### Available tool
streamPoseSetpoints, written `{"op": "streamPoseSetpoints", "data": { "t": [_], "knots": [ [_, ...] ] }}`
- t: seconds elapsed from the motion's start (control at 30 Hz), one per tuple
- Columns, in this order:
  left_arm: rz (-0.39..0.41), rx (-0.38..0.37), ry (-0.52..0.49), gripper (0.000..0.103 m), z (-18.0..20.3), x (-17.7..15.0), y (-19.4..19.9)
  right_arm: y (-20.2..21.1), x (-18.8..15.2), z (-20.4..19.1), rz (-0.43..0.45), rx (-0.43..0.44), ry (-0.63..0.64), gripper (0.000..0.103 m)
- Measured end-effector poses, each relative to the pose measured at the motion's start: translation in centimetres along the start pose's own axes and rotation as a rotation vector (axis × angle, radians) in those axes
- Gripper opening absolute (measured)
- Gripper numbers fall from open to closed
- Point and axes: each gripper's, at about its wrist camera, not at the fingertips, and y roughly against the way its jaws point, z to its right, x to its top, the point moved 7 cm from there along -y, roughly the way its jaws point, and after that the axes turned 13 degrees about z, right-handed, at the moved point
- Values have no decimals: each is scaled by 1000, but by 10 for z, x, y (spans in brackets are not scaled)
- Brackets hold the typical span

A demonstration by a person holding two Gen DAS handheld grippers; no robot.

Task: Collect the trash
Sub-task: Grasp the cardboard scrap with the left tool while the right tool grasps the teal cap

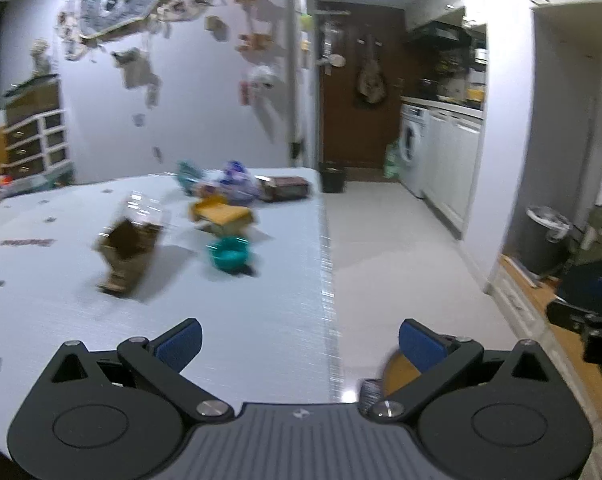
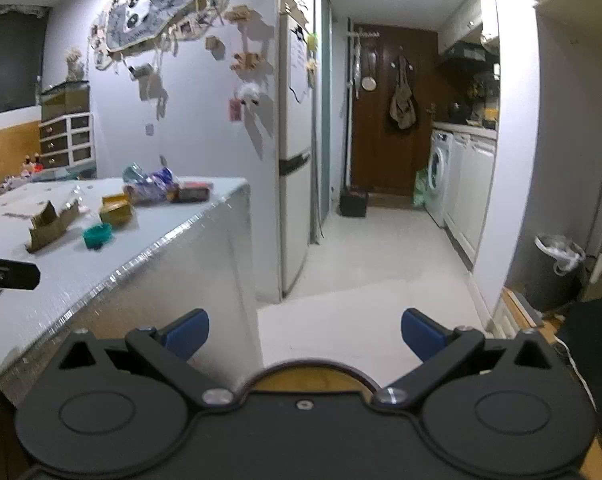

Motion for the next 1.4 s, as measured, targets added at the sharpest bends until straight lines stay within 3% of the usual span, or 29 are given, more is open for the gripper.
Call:
{"op": "streamPoseSetpoints", "data": {
  "t": [0.33, 0.57, 0.83, 1.0, 1.07, 1.17, 1.4],
  "knots": [
    [77, 116, -63, 103, -74, 34, 1, -25, 35, -61, 64, 135, 2, 103],
    [99, 89, -100, 103, -110, 46, -27, -53, 51, -97, 67, 193, -35, 103],
    [-28, 47, -154, 103, -134, 18, -75, -88, 49, -137, 76, 269, -18, 103],
    [-83, 47, -178, 103, -149, 0, -98, -114, 40, -170, -12, 438, 0, 103],
    [-86, 27, -184, 103, -153, -5, -106, -126, 35, -181, -44, 455, 25, 102],
    [-90, -12, -201, 103, -158, -9, -116, -144, 31, -199, -63, 482, 64, 91],
    [-125, -6, -240, 103, -170, -13, -140, -194, 18, -235, -149, 555, 74, 89]
  ]
}}
